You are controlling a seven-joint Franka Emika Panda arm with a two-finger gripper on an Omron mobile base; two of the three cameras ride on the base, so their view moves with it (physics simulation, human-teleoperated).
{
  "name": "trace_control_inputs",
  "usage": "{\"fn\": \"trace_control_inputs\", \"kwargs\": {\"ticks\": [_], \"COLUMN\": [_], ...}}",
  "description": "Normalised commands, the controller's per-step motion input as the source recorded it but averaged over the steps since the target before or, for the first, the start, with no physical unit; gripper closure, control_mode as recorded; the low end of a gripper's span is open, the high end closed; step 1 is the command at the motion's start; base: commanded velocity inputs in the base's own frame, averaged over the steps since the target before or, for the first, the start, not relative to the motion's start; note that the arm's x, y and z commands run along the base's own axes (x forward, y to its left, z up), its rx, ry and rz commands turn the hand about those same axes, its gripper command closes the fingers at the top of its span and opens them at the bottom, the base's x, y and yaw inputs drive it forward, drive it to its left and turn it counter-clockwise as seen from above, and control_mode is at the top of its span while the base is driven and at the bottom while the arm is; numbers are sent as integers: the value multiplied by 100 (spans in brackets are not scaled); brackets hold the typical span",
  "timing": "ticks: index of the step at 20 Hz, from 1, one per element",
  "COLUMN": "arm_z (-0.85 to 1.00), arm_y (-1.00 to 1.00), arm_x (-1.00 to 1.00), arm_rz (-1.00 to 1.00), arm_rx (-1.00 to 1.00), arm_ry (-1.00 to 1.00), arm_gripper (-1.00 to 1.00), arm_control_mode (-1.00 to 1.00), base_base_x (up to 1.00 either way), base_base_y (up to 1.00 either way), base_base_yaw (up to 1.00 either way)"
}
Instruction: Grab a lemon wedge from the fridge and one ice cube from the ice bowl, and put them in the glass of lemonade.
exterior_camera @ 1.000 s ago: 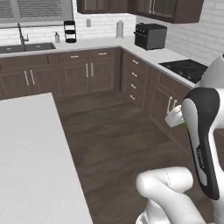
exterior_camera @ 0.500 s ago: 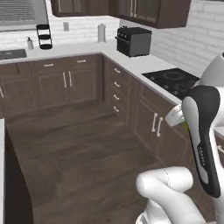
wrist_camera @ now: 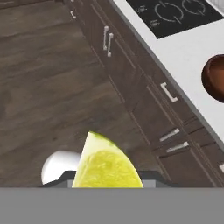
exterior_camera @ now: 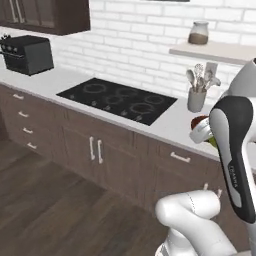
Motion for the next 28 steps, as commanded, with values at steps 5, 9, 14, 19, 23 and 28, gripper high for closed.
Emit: {"fn": "trace_control_inputs", "kwargs": {"ticks": [5,9,14,19,23,28], "arm_z": [0,0,0,0,0,0], "arm_y": [0,0,0,0,0,0], "arm_x": [0,0,0,0,0,0], "arm_rz": [0,0,0,0,0,0], "arm_rx": [0,0,0,0,0,0], "arm_ry": [0,0,0,0,0,0], "arm_gripper": [100,100,100,100,100,100], "arm_control_mode": [100,100,100,100,100,100], "base_base_x": [9,56,55,4,23,37], "base_base_y": [-28,-32,-16,-6,11,59], "base_base_yaw": [-75,-48,-61,-85,-82,-47]}}
